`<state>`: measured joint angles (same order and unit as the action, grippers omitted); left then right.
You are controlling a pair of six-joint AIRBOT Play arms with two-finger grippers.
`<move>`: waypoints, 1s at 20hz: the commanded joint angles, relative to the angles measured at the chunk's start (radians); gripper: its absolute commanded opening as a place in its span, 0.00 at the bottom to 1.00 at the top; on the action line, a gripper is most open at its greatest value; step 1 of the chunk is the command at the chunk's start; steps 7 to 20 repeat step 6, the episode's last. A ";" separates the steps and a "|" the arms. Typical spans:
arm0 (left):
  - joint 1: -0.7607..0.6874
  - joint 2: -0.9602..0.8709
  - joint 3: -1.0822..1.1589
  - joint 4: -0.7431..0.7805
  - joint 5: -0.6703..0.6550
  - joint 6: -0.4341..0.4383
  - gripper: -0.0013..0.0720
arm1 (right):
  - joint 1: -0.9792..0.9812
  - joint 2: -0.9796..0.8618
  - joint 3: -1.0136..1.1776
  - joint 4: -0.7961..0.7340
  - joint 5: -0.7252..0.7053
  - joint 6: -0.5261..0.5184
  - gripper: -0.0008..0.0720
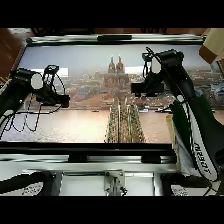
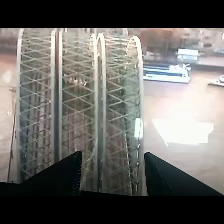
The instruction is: Fold the shirts.
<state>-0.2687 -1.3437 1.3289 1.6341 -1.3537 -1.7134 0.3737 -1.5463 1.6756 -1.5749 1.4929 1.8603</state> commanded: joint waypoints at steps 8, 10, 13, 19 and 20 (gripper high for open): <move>0.000 -0.001 -0.002 -0.004 0.012 0.048 0.95 | 0.003 -0.003 0.001 -0.004 0.000 0.002 0.70; 0.000 -0.001 -0.002 -0.004 0.012 0.048 0.95 | 0.003 -0.003 0.001 -0.004 0.000 0.002 0.70; 0.000 -0.001 -0.002 -0.004 0.012 0.048 0.95 | 0.003 -0.003 0.001 -0.004 0.000 0.002 0.70; 0.000 -0.001 -0.002 -0.004 0.012 0.048 0.95 | 0.003 -0.003 0.001 -0.004 0.000 0.002 0.70; 0.000 -0.001 -0.002 -0.004 0.012 0.048 0.95 | 0.003 -0.003 0.001 -0.004 0.000 0.002 0.70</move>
